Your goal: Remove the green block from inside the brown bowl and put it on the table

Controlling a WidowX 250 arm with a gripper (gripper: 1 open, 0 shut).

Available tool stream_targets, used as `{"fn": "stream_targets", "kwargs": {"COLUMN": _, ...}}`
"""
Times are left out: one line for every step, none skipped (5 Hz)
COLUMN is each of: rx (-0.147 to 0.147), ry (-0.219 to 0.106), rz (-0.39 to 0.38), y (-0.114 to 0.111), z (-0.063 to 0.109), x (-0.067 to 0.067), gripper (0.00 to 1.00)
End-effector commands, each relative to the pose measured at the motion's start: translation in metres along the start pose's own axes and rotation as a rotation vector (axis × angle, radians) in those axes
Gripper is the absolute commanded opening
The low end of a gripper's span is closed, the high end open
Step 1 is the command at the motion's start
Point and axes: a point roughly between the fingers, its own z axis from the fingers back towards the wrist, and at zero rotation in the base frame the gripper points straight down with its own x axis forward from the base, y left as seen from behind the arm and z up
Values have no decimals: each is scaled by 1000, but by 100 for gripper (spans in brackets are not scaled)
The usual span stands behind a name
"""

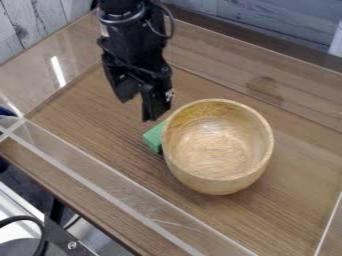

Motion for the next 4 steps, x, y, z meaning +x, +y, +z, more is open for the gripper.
{"fn": "stream_targets", "kwargs": {"rx": -6, "ry": -53, "rz": 2, "y": 7, "z": 5, "x": 14, "gripper": 100}}
{"fn": "stream_targets", "kwargs": {"rx": -32, "ry": -32, "rz": -7, "y": 2, "z": 10, "x": 13, "gripper": 100}}
{"fn": "stream_targets", "kwargs": {"rx": -61, "ry": -6, "rz": -13, "y": -2, "z": 12, "x": 10, "gripper": 100}}
{"fn": "stream_targets", "kwargs": {"rx": -63, "ry": 24, "rz": 11, "y": -7, "z": 3, "x": 11, "gripper": 100}}
